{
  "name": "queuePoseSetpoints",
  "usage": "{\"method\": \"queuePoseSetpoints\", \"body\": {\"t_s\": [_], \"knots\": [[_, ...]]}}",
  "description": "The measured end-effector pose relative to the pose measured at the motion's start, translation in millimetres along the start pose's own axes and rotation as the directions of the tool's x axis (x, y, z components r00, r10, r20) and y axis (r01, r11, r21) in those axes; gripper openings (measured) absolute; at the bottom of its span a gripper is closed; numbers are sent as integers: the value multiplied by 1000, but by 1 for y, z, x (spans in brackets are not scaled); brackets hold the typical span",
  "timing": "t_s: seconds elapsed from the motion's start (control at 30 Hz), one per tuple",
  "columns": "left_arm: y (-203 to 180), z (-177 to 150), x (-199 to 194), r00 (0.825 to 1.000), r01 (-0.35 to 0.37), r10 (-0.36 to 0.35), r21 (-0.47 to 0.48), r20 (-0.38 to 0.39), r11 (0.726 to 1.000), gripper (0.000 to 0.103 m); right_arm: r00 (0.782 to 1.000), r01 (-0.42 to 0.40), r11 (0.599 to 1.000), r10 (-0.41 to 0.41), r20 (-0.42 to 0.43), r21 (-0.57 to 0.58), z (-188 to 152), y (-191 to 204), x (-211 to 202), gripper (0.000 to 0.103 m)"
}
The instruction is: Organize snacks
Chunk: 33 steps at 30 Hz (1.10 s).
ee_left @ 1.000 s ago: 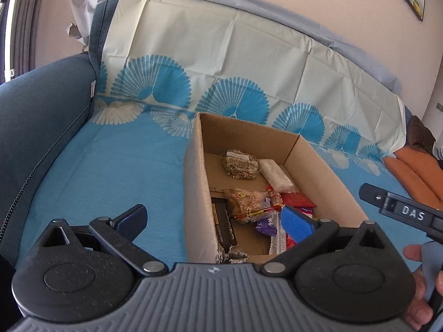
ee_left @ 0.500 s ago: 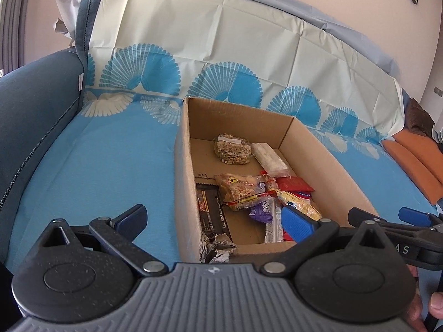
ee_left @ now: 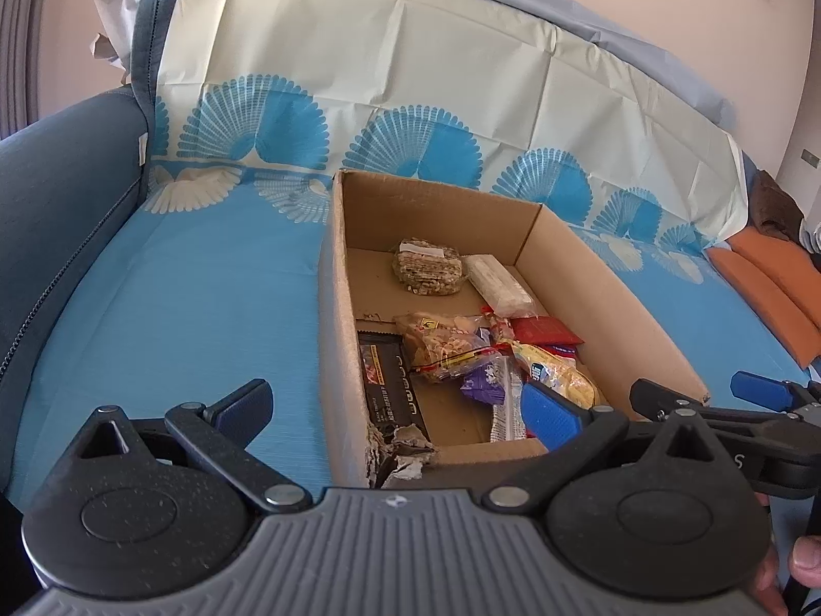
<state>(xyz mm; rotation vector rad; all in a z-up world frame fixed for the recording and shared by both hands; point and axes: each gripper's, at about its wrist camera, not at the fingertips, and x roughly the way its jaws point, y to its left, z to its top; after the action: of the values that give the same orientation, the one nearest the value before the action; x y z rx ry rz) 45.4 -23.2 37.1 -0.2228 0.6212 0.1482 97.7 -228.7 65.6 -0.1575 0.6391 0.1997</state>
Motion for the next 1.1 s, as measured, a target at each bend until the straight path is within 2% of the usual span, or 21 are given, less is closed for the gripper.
{"method": "queuePoseSetpoints", "body": {"t_s": [1.1], "knots": [[-2,0,0,1000,4,-4,11,18,1000,103,1000,-3,1000,3,15,-24,-2,5,1,102]]}}
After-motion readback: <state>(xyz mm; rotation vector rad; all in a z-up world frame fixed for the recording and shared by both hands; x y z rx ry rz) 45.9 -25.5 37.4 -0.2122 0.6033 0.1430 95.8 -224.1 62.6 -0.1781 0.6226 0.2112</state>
